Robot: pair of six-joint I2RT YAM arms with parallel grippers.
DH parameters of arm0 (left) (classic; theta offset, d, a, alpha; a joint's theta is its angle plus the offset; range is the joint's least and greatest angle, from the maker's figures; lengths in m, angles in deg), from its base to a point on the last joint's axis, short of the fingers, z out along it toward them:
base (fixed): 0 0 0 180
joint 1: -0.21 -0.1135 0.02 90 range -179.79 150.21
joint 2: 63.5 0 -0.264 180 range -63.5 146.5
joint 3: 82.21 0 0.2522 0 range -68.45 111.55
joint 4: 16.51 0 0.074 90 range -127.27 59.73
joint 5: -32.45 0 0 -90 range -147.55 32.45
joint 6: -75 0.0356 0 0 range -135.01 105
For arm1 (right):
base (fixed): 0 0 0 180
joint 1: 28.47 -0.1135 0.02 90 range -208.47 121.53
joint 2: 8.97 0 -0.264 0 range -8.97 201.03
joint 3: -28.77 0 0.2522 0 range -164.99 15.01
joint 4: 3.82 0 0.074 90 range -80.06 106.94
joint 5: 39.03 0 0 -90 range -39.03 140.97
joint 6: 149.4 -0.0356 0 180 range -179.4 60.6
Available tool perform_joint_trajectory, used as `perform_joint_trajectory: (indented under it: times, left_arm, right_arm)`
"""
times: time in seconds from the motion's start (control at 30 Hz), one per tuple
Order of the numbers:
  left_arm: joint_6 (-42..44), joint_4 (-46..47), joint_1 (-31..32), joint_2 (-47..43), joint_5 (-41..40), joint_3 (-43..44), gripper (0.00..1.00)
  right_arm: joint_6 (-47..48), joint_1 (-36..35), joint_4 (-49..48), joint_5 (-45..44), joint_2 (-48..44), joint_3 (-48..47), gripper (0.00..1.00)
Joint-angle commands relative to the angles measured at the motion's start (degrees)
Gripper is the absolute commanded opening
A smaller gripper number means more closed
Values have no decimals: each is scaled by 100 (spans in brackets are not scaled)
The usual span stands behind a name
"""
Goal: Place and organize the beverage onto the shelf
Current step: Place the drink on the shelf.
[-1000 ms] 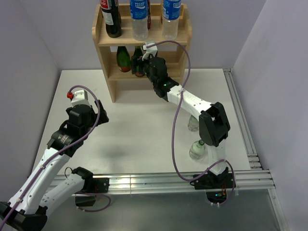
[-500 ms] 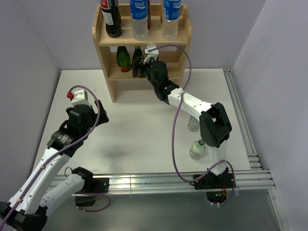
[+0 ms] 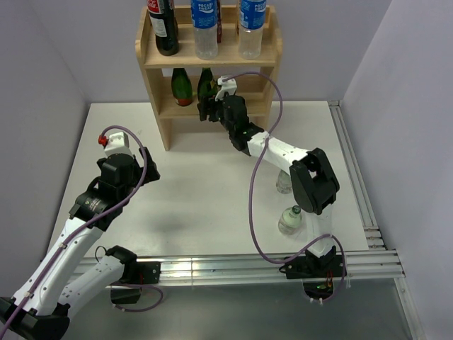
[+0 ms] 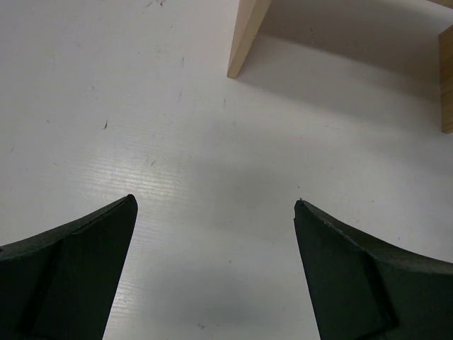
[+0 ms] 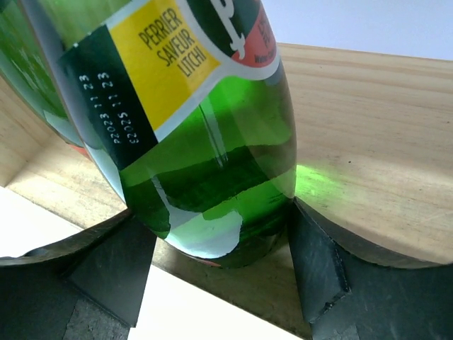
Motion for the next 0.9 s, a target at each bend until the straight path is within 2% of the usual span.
perform_joint_trajectory:
  times: [0.0, 0.1, 0.2, 0.87]
  left_arm:
    - [71, 187, -20, -59, 73, -34, 100]
    - [71, 178, -20, -76, 73, -34, 99]
    - [71, 178, -20, -76, 65, -34, 99]
    - [80, 187, -20, -94, 47, -34, 99]
  right_arm:
    - [-202, 176, 1480, -269, 277, 420, 70]
    - [-158, 176, 1515, -260, 391, 271, 61]
    - [-132, 167, 1813, -321, 602, -80, 58]
    - [-96, 167, 2684, 74, 1261, -1180, 58]
